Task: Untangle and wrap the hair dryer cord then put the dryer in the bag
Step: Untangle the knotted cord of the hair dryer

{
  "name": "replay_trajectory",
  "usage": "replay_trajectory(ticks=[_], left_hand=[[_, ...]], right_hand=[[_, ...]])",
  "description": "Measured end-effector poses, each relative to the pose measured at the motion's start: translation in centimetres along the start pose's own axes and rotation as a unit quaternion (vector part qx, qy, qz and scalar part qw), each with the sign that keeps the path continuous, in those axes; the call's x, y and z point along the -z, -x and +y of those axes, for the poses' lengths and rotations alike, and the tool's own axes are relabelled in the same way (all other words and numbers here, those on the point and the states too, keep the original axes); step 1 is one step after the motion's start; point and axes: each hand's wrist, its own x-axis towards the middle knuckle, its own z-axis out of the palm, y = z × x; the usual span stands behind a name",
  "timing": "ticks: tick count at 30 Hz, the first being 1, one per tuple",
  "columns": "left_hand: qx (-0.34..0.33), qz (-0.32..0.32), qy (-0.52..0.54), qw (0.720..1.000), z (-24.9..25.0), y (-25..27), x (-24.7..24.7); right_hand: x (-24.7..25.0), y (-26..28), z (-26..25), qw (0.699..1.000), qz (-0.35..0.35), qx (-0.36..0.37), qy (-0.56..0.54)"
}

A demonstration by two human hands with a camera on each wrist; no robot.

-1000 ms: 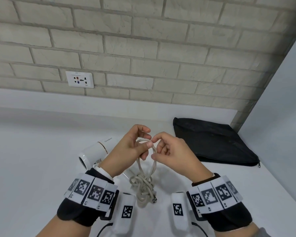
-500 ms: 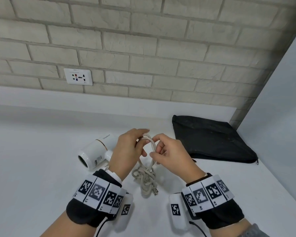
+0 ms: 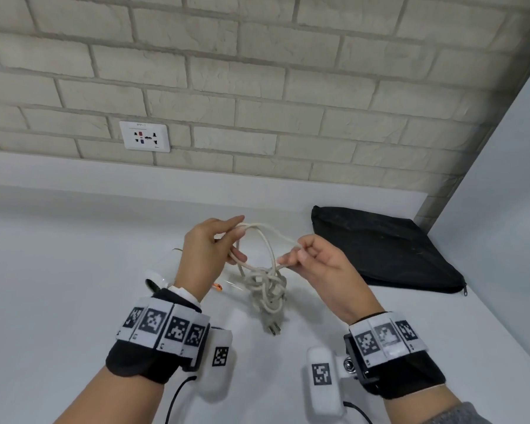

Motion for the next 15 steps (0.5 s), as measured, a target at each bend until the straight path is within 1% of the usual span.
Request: replay_trajectory(ticks=[1,2,3,4,6,7,8,9,10,12,13,15], left_hand=[[0.019,0.001,0.018,1.000,0.0,-0.2,0.3],[0.032,-0.005,0.024,0.999,-0.1,-0.3,0.6],[0.037,-0.014,0.021,0.999,-0.1,-0.2,0.6],[0.036,-0.025,0.014,0.999,-0.1,-0.1,0.5],[0.032,-0.047,0.004,0.998,-0.1,0.3,-0.1],[0.030,-0.055,-0.002,0.998,-0.2,0.4,-0.5],[0.029,-0.061,-0.011,0.998,-0.3,0.5,-0.7],[0.029,-0.061,-0.019,0.998,-0.4,0.5,-0.8],[0.030,-0.057,-0.024,0.998,-0.5,0.6,-0.8],[0.031,-0.040,-0.023,0.998,-0.6,0.5,-0.5],[0.032,-0.034,-0.020,0.999,-0.6,0.4,-0.4],[0.033,-0.028,-0.010,0.999,-0.6,0.3,-0.3]], right_hand=[[0.2,0.0,-0.1,0.996,0.008,-0.014,-0.083],[0.4,0.1,-0.2,0.991,0.018,-0.027,-0.128],[0.6,0.0,-0.5,0.990,0.025,-0.041,-0.135],[0.7,0.0,-0.8,0.993,0.026,-0.055,-0.102],[0.8,-0.1,-1.3,0.998,0.009,-0.066,0.023],[0.7,-0.2,-1.7,0.997,0.002,-0.059,0.058],[0.7,-0.2,-2.1,0.997,0.001,-0.047,0.060],[0.9,-0.3,-2.5,0.999,0.007,-0.034,0.029],[1.1,-0.2,-2.9,0.999,0.016,-0.021,-0.025],[1.8,-0.3,-3.2,0.990,0.045,0.007,-0.134],[2.2,-0.3,-3.1,0.983,0.071,0.019,-0.167],[2.4,-0.4,-2.7,0.974,0.131,0.036,-0.184]])
